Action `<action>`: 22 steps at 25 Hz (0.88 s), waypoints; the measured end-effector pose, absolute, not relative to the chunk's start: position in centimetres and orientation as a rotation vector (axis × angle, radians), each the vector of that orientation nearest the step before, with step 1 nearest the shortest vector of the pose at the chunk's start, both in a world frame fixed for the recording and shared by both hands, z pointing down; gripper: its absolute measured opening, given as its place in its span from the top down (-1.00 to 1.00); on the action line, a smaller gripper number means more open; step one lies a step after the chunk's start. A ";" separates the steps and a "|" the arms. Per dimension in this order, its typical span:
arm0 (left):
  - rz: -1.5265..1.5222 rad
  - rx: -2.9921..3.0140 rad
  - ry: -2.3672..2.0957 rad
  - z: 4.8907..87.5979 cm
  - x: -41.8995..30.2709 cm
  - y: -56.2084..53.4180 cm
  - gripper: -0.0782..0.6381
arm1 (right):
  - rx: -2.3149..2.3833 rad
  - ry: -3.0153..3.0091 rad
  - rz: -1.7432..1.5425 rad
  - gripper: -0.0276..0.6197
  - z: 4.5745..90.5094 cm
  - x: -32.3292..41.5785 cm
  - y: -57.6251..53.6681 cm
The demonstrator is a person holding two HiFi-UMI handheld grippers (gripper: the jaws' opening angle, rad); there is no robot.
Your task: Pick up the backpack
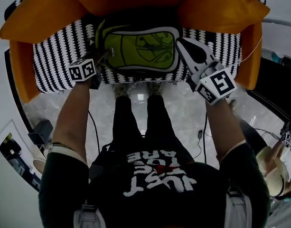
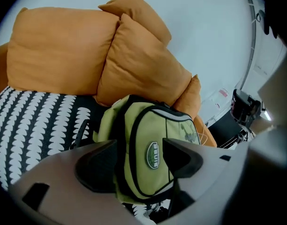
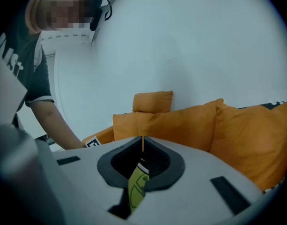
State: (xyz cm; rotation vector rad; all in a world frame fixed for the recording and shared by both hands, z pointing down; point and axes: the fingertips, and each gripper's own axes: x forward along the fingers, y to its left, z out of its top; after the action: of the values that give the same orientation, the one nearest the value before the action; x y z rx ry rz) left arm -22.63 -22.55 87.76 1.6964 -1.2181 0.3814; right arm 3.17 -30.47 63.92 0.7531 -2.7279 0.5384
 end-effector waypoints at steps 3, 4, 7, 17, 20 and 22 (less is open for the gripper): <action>0.334 1.698 -1.205 89.3 -22.2 -23.5 -0.12 | 0.740 -2.716 0.582 0.82 65.9 3.7 -29.9; 0.317 1.701 -1.192 89.6 -21.9 -23.7 -0.16 | 0.738 -2.710 0.596 0.82 66.6 3.8 -29.7; 0.284 1.708 -1.124 90.8 -20.8 -24.3 -0.22 | 0.743 -2.688 0.644 0.82 68.6 4.0 -29.4; 0.310 1.722 -0.946 92.8 -15.9 -25.9 -0.07 | 0.733 -2.645 0.721 0.82 71.5 4.7 -29.0; 0.306 1.743 -0.859 91.6 -15.1 -25.0 0.28 | 0.743 -2.634 0.735 0.82 71.6 4.5 -28.6; 0.286 1.775 -0.792 89.4 -14.0 -24.2 0.52 | 0.753 -2.633 0.741 0.82 70.6 4.7 -28.0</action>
State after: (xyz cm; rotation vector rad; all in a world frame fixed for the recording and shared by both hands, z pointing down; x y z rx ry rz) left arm -14.01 -24.15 89.36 1.7754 -0.7918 0.2856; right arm 4.67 -28.00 70.59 0.7529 -2.6328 0.7408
